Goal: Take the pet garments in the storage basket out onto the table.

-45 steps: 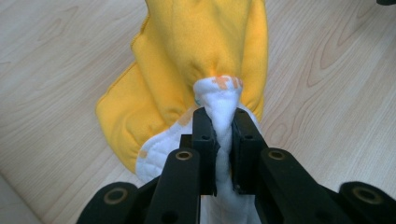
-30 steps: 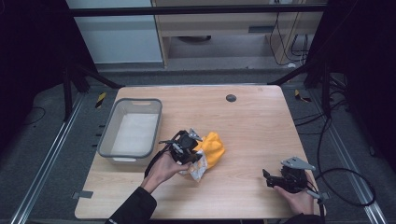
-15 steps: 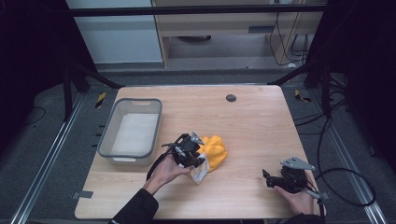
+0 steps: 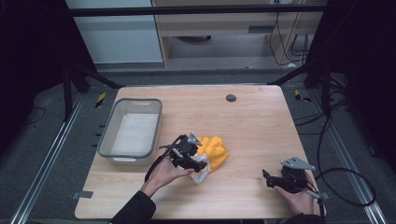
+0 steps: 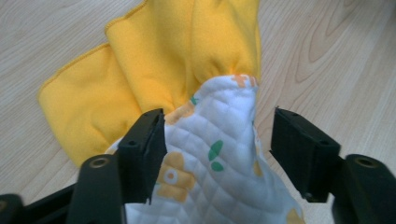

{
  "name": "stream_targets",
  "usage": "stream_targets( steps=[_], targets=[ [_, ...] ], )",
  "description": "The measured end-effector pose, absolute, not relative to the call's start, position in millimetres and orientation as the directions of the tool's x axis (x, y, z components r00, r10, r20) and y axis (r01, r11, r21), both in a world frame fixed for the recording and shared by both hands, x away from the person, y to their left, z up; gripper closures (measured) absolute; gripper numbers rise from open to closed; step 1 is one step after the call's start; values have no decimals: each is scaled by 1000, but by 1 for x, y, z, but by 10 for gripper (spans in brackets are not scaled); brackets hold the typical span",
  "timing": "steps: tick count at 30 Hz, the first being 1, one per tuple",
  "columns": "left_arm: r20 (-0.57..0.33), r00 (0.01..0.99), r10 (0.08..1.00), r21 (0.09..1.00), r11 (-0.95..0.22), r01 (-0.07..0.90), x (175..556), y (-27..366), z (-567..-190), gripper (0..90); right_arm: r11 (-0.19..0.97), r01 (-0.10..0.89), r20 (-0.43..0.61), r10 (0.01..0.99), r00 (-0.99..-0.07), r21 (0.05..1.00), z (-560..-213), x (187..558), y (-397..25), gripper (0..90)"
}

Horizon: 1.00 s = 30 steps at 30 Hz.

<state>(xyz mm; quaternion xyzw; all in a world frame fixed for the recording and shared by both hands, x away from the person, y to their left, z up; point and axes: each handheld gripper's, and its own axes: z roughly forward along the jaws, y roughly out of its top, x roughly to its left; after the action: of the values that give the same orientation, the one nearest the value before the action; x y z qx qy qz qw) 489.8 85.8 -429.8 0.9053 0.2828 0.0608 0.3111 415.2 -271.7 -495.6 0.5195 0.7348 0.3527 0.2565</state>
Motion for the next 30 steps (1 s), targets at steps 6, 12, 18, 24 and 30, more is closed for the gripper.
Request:
stream_targets(
  steps=[6, 12, 18, 24, 30],
  targets=[
    [-55, 833, 550, 628, -629, 457, 485, 93, -425, 267, 212, 583, -11, 945, -328, 784, -496, 415, -272, 100],
    [-40, 830, 557, 663, -607, 439, 478, 101, -421, 214, 211, 582, -12, 945, -327, 785, -496, 415, -272, 100],
    [-40, 817, 575, 701, -567, 433, 469, 117, -421, 195, 210, 581, -13, 946, -325, 786, -496, 415, -272, 100],
    [-41, 799, 599, 719, -538, 440, 460, 134, -428, 193, 213, 581, -14, 945, -327, 785, -496, 415, -272, 99],
    [-41, 763, 645, 751, -484, 449, 448, 154, -432, 195, 221, 576, -23, 943, -332, 787, -496, 414, -272, 98]
  ],
)
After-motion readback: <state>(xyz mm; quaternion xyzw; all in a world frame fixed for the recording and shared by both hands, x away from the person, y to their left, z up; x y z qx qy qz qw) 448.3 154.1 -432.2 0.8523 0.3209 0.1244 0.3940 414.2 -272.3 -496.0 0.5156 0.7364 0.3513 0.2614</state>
